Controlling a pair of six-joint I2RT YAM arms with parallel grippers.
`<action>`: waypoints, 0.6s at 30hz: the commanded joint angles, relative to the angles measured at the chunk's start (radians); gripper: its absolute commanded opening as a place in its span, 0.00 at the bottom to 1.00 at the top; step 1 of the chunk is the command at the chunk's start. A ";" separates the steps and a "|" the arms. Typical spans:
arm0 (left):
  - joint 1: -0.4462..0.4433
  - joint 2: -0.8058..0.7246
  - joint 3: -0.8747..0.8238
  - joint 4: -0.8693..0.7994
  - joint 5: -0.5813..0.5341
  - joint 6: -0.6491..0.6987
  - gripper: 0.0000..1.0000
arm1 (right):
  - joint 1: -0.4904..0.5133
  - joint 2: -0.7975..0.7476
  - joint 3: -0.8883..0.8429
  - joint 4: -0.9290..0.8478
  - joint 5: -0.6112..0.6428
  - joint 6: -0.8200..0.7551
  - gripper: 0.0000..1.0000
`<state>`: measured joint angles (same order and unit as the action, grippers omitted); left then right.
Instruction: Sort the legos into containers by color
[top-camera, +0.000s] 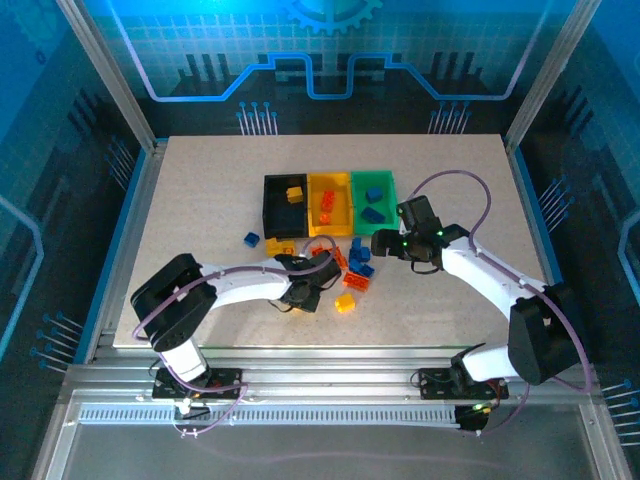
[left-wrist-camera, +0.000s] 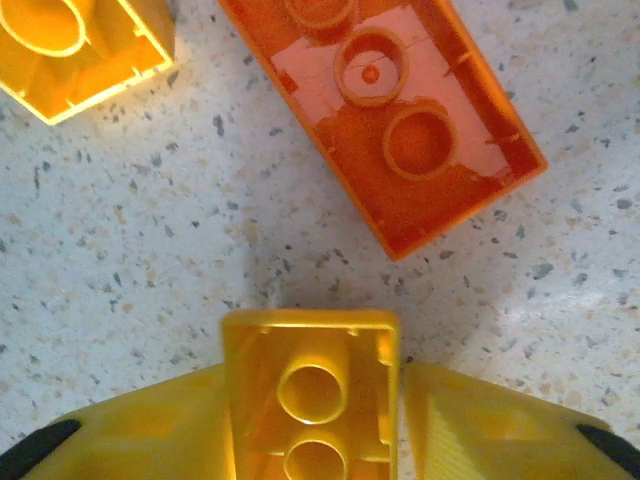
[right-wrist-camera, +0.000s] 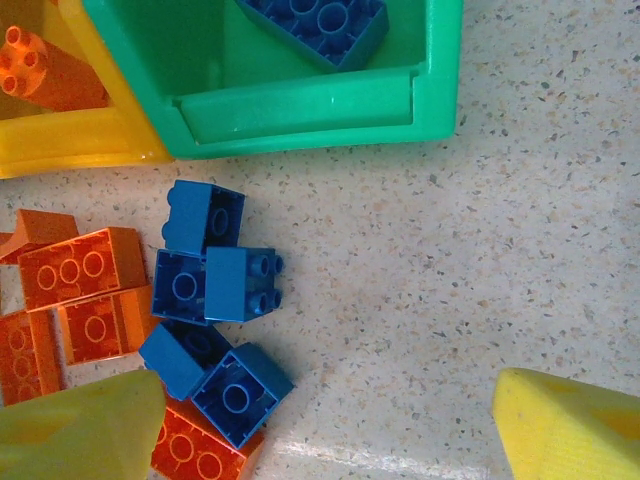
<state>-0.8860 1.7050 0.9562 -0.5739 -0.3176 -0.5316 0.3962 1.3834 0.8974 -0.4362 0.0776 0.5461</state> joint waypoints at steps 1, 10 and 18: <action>-0.007 -0.017 -0.015 -0.041 -0.004 -0.035 0.39 | -0.019 -0.011 0.008 -0.009 0.010 0.002 0.86; 0.126 -0.180 0.162 -0.058 -0.026 -0.085 0.32 | -0.019 -0.030 0.005 -0.010 0.008 0.006 0.87; 0.378 -0.057 0.378 0.023 -0.007 -0.093 0.32 | -0.020 -0.033 -0.005 -0.011 0.016 0.010 0.86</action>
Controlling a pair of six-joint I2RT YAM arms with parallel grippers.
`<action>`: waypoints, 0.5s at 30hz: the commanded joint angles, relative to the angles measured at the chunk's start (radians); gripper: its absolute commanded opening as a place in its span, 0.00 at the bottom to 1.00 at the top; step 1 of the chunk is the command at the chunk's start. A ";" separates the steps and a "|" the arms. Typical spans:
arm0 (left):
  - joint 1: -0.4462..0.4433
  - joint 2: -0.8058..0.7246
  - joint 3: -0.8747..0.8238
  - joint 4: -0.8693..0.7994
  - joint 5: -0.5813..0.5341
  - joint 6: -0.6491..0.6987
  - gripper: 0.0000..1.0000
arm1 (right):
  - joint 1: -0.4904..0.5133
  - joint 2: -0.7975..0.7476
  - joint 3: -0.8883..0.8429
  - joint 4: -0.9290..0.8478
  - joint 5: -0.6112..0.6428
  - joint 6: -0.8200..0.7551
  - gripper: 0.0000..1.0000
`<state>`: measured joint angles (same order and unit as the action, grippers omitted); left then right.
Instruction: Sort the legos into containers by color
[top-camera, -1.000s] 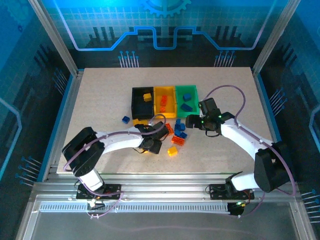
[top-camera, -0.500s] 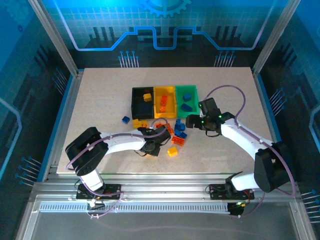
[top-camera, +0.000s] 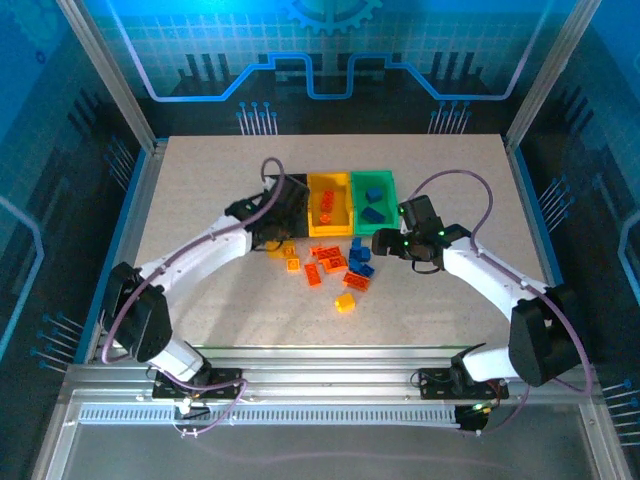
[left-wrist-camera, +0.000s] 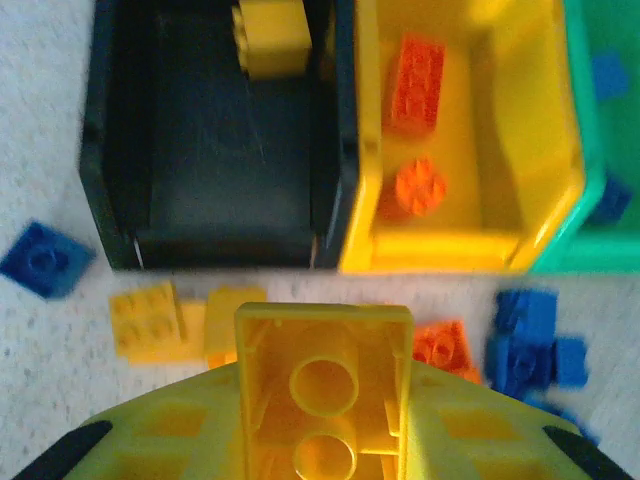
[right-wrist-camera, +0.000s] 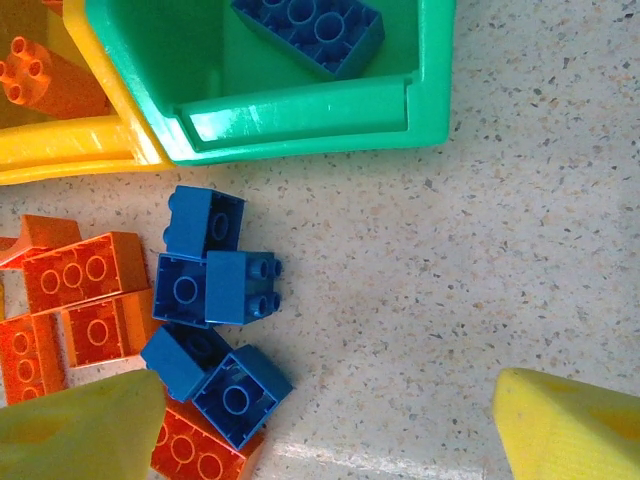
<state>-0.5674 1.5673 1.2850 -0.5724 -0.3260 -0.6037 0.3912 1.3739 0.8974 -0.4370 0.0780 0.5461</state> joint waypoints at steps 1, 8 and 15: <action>0.085 0.113 0.072 0.031 0.007 -0.030 0.32 | -0.015 -0.026 -0.005 -0.013 0.015 0.009 0.87; 0.171 0.336 0.244 0.056 0.045 -0.073 0.31 | -0.017 -0.041 -0.005 -0.025 0.017 0.008 0.86; 0.192 0.445 0.346 0.029 0.057 -0.101 0.54 | -0.017 -0.052 -0.012 -0.039 0.003 0.005 0.87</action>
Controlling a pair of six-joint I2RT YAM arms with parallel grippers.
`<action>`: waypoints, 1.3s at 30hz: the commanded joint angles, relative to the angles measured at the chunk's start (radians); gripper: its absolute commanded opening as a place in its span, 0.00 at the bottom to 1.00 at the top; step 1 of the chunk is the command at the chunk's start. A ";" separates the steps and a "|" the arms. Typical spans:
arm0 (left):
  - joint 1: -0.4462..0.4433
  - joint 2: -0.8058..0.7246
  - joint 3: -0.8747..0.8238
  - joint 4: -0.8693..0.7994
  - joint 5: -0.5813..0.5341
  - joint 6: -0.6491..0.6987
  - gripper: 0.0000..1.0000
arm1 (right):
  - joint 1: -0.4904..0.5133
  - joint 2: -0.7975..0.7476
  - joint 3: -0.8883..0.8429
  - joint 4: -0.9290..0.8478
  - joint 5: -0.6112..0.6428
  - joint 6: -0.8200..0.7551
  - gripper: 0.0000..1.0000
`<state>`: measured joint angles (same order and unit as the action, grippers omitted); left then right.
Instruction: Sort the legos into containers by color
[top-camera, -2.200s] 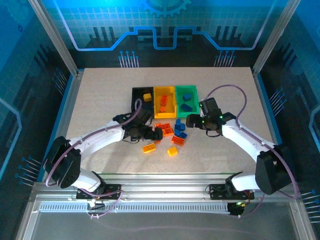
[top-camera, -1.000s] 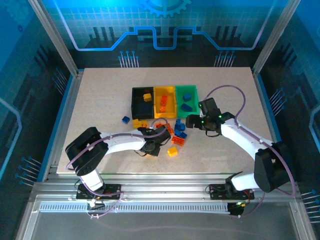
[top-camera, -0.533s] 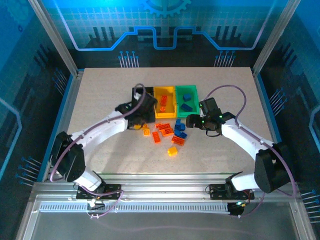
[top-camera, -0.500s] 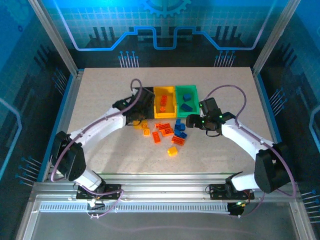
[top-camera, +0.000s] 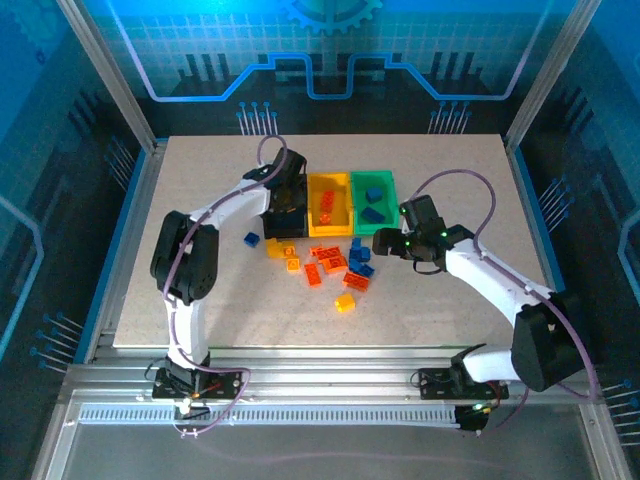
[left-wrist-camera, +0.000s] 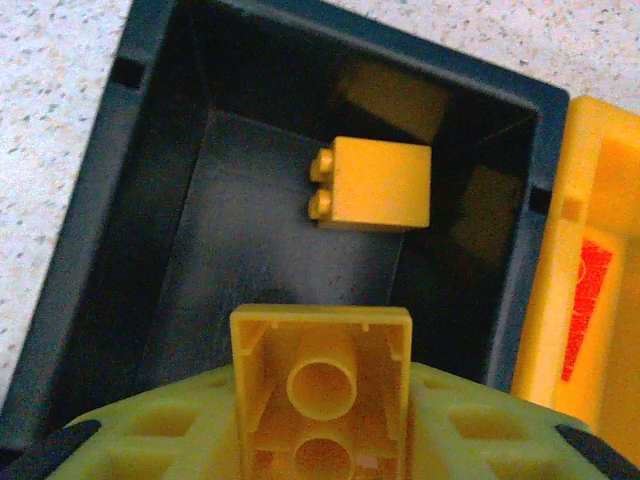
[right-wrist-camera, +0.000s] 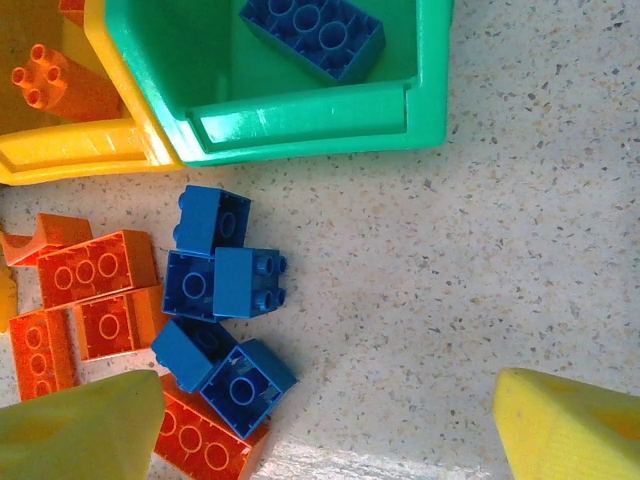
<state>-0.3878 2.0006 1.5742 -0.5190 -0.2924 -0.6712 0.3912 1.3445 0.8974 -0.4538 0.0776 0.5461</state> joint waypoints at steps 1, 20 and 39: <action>0.013 0.012 0.063 -0.018 0.039 -0.033 0.62 | -0.018 -0.022 -0.012 -0.026 0.000 0.005 0.87; -0.072 -0.433 -0.266 0.184 0.280 -0.091 0.99 | 0.097 0.153 0.019 0.065 -0.064 0.029 0.70; -0.108 -0.778 -0.684 0.109 0.222 -0.116 0.99 | 0.103 0.410 0.144 0.092 -0.006 0.035 0.42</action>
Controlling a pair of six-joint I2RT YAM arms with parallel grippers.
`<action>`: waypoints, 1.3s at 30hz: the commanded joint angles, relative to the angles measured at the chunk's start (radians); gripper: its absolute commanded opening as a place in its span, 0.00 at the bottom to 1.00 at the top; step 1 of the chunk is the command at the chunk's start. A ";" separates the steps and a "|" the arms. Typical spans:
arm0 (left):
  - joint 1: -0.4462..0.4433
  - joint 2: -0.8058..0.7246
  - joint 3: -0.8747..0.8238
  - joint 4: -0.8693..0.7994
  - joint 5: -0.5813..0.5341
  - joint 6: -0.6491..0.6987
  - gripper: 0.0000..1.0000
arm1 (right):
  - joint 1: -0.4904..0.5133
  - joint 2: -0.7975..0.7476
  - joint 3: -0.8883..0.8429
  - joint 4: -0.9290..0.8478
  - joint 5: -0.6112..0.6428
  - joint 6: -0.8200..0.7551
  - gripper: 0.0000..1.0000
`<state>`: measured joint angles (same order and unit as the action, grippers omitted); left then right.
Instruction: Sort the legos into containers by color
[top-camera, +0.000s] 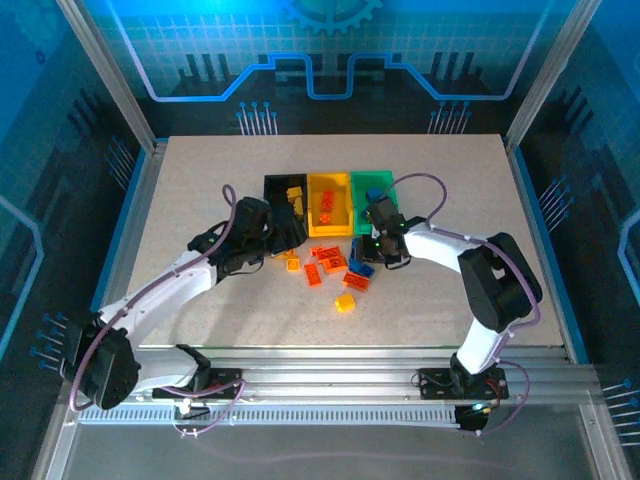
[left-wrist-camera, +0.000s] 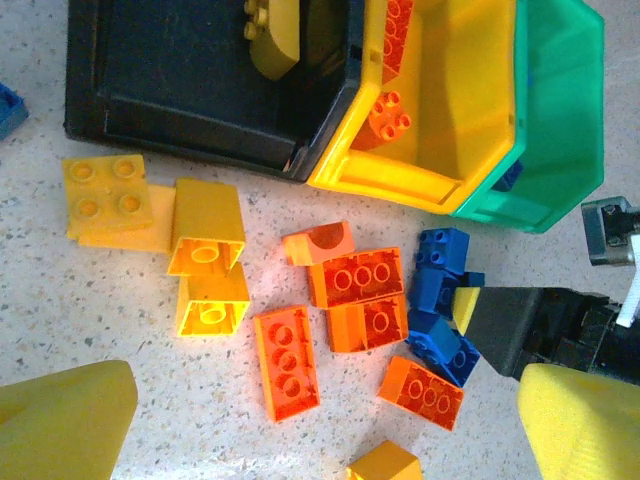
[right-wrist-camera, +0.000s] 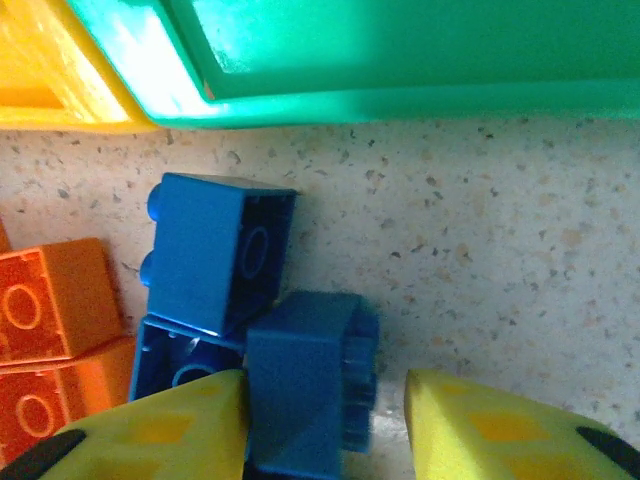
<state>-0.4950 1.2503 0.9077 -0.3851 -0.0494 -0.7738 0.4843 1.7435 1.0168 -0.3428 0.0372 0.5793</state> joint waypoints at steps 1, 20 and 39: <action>-0.001 -0.031 -0.021 -0.030 -0.026 -0.015 0.99 | 0.010 0.009 0.021 -0.021 0.039 0.000 0.39; 0.005 -0.064 -0.089 -0.038 -0.029 -0.011 0.99 | -0.019 -0.324 0.068 -0.200 0.081 -0.091 0.26; 0.015 -0.090 -0.127 -0.020 -0.002 -0.026 0.99 | -0.013 -0.287 -0.198 -0.220 0.115 -0.019 0.29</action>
<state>-0.4911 1.1687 0.7898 -0.4133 -0.0719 -0.7872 0.4702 1.4437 0.8280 -0.5789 0.1314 0.5301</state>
